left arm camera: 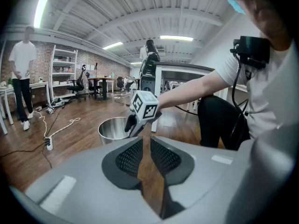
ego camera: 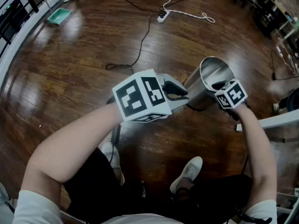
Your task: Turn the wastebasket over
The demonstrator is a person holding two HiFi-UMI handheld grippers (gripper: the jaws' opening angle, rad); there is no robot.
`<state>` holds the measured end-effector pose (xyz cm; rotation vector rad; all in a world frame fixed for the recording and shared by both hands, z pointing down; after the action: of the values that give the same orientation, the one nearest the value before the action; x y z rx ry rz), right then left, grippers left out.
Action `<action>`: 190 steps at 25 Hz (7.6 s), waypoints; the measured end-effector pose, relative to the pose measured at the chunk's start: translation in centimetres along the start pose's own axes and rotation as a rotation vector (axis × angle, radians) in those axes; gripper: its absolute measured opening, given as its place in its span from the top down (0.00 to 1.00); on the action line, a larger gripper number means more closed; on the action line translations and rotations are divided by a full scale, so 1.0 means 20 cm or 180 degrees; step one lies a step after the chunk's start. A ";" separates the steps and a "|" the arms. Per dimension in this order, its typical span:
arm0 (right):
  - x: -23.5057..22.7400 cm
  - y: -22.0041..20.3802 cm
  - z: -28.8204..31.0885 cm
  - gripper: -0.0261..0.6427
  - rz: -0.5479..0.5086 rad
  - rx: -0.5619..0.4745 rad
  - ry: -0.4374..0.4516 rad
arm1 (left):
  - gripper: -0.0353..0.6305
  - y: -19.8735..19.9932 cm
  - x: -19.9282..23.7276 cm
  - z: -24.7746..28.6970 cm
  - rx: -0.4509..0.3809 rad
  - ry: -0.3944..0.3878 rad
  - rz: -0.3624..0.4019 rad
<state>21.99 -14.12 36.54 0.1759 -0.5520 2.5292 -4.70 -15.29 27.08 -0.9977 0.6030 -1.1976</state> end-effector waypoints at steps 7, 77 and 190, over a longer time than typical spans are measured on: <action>-0.11 0.07 0.25 0.74 0.0081 0.0272 0.0032 | 0.87 -0.01 0.06 0.04 0.0033 -0.0054 0.0029; -0.07 -0.69 0.46 0.84 0.2603 -0.2101 0.2623 | 0.77 -0.74 0.51 0.24 -0.0060 0.0971 -0.2468; 0.59 -0.76 -1.30 0.73 0.0622 -0.1973 0.0022 | 0.90 0.13 -0.48 -0.42 -0.0541 0.0326 0.0099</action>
<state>19.88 14.21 21.04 -0.1218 -1.3663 2.4025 -13.30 -8.73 19.84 -1.0699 0.8091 -1.1900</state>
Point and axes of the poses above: the fingertips, and each gripper's own axes: z forward along the fingers, x to its left, y out of its top, the point moved 10 cm from there along -z, backward along the fingers, and after that the axes turned 6 degrees about -y, right-handed, at the moved point
